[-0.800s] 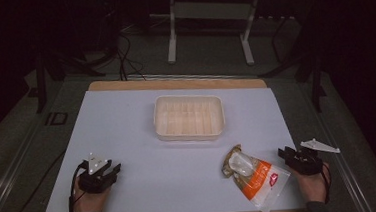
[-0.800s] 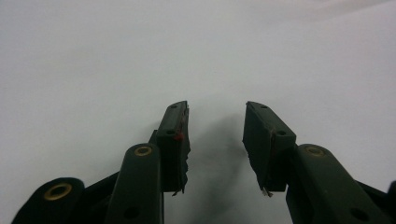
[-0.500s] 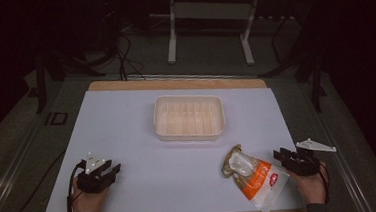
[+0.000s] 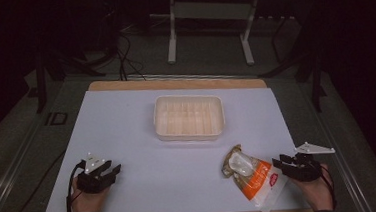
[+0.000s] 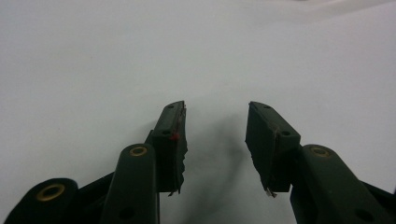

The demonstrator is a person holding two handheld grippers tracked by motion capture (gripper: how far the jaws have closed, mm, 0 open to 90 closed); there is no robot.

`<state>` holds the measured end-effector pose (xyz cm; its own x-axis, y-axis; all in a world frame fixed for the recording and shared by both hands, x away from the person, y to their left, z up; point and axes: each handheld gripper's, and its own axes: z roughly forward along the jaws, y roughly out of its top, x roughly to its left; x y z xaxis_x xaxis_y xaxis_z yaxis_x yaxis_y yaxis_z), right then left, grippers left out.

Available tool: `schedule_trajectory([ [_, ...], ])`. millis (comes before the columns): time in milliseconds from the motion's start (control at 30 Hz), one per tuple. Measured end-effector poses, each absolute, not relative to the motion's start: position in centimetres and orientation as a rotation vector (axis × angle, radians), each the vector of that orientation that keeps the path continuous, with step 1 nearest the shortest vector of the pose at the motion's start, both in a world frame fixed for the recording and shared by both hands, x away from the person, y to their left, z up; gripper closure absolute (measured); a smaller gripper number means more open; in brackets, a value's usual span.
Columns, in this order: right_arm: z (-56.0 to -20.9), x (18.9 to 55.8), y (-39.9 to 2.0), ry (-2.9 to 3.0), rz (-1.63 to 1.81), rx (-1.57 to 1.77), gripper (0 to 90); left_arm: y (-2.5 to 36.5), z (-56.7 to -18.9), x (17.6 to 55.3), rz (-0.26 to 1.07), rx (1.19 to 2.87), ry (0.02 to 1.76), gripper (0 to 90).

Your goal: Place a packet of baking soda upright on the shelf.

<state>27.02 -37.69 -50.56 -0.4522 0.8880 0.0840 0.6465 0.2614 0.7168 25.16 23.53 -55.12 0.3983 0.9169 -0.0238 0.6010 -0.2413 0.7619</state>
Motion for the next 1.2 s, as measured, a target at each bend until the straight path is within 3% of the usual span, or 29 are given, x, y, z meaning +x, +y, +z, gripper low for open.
schedule_trajectory([
  [367, -50.4, 24.9, -38.5, 2.19, 0.962, 1.439, 40.5, 23.3, -55.2, 25.1, 0.583, 1.97, 1.286, 57.3],
  [667, -51.2, 23.5, -39.6, 2.143, 1.001, 1.494, 34.6, 23.0, -55.2, 25.1, 0.604, 2.005, 1.278, 56.9],
  [933, -52.7, 22.6, -39.9, 2.174, 1.063, 1.582, 38.0, 22.9, -55.2, 25.1, 0.608, 2.005, 1.279, 56.4],
  [1200, -53.9, 21.7, -39.5, 2.209, 1.176, 1.622, 50.3, 22.9, -55.2, 25.1, 0.614, 2.005, 1.279, 56.0],
])
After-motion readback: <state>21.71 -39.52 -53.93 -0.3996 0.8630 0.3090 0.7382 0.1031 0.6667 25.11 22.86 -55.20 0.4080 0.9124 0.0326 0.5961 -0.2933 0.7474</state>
